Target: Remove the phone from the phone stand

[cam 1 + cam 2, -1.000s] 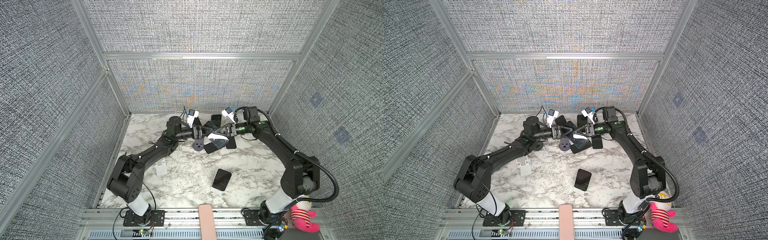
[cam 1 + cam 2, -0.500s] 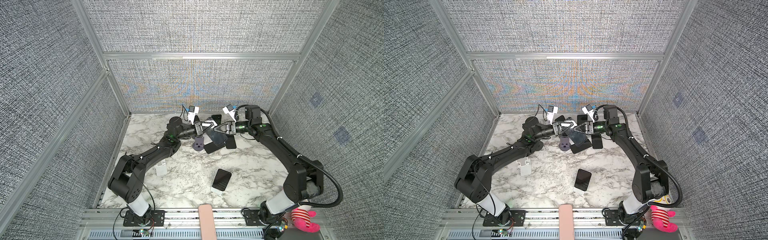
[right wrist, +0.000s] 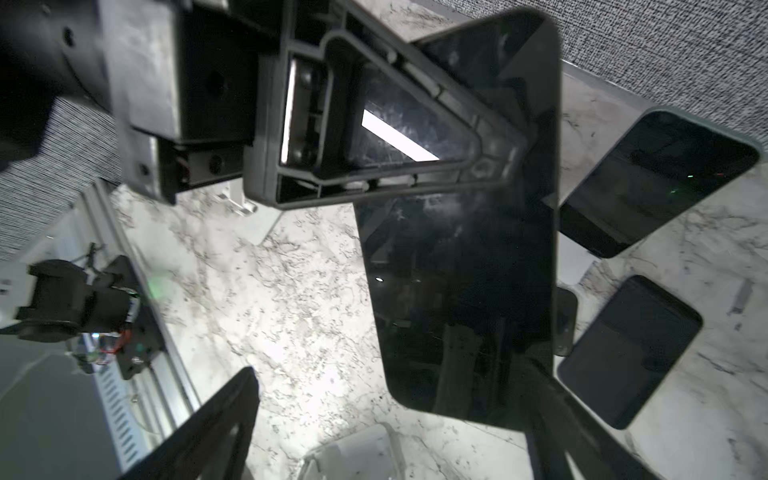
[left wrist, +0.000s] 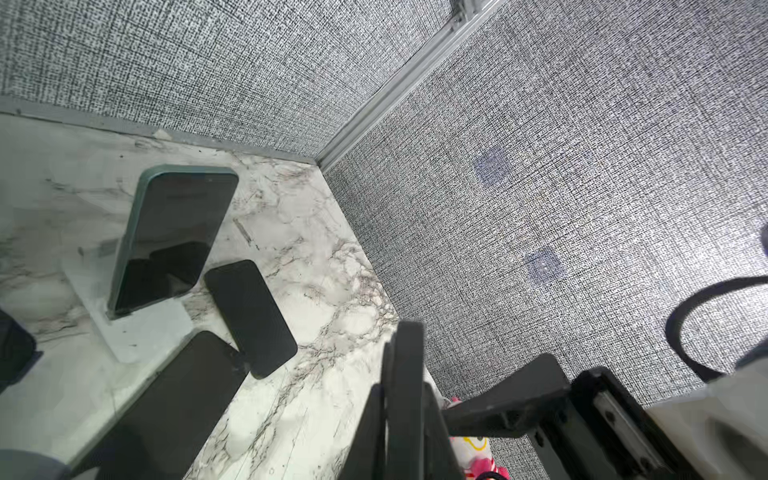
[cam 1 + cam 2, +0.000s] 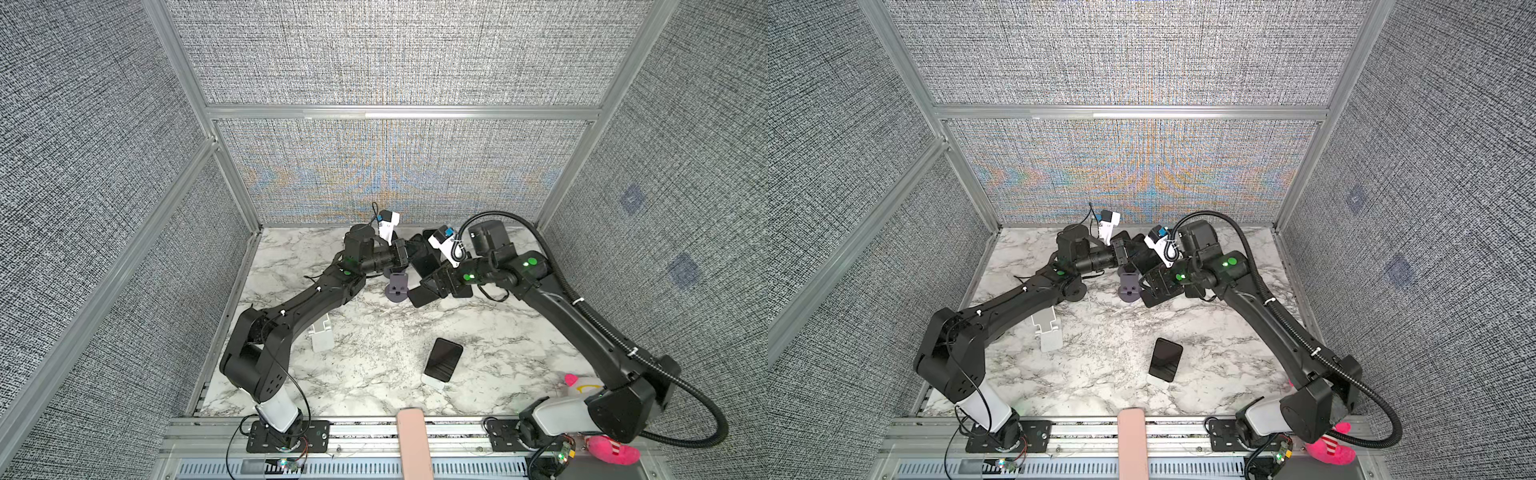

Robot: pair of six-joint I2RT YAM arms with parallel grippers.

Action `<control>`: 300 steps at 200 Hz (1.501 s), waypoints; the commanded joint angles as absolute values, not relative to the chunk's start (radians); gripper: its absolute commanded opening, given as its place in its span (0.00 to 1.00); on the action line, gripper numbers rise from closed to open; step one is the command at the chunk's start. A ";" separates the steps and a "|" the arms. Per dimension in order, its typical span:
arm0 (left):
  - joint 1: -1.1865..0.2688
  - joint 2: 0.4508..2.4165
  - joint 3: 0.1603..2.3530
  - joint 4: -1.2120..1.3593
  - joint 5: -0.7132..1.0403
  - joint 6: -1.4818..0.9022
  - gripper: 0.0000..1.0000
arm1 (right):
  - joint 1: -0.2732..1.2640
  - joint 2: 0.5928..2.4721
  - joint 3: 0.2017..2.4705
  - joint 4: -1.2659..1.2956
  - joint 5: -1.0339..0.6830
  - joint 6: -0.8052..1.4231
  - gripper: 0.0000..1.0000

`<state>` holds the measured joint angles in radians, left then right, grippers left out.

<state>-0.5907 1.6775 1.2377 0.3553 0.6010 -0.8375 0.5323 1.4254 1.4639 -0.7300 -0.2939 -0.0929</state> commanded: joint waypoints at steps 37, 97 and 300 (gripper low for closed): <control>-0.599 1.661 1.243 0.366 0.607 -0.821 0.00 | 0.597 1.509 1.490 -0.663 -0.011 -0.141 0.87; -0.599 1.666 1.236 0.376 0.612 -0.824 0.00 | 0.600 1.534 1.477 -0.583 -0.025 -0.068 0.72; -0.557 1.607 1.272 0.115 0.509 -0.660 0.58 | 0.204 1.506 1.412 -0.769 -0.020 0.000 0.32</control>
